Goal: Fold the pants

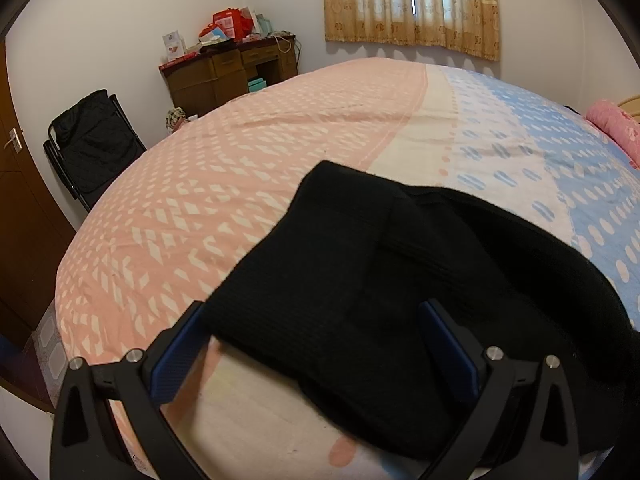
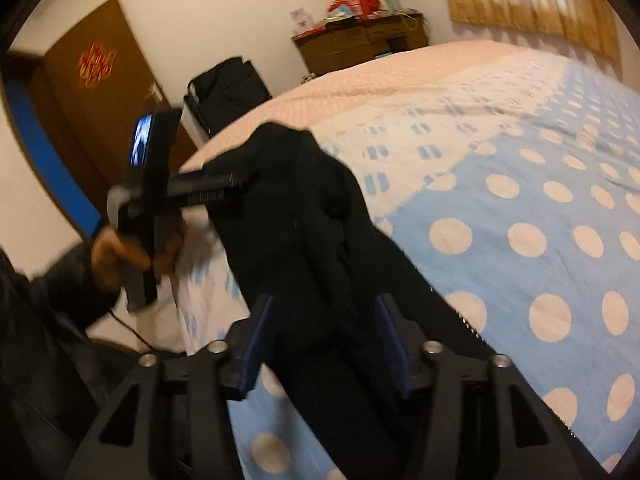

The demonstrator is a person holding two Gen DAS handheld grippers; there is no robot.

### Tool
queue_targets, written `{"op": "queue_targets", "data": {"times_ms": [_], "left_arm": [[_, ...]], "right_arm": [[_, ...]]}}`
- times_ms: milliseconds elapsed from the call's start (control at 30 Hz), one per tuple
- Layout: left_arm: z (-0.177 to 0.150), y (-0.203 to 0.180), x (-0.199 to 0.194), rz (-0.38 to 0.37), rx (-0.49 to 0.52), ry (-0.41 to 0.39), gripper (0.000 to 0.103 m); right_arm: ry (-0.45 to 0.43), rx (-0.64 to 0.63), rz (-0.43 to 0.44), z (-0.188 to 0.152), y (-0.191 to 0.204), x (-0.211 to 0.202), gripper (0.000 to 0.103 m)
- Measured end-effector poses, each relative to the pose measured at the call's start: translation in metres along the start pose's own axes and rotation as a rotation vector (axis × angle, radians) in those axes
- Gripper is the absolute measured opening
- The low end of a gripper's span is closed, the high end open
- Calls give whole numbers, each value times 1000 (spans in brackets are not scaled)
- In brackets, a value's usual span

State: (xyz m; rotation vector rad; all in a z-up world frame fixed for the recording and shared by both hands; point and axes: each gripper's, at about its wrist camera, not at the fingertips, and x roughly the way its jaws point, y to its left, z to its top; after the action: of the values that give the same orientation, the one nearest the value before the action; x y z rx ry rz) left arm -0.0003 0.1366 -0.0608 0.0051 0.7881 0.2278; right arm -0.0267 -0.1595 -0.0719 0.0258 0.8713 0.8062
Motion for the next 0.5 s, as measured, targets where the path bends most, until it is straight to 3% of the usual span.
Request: {"op": "queue_targets", "data": {"times_ms": [100,233,300,433,500], "left_arm": [[0,1,0,-2,1,0,103],[1,2,0,-11,1,-1,103],[1,1,1,-10,2,-4,103],[1,2,1,-15,2,-4,103],[1,2,1,-17,2,-5,103]], "right_arm": [[25,63,10,9,-7,10,63],[-73,44,-20,20,-2,-1,63],[-82,41,17,25,-1,0,63],[40,67,51,24,-5,29,63],[45,69,72,17,-3,30,63]]}}
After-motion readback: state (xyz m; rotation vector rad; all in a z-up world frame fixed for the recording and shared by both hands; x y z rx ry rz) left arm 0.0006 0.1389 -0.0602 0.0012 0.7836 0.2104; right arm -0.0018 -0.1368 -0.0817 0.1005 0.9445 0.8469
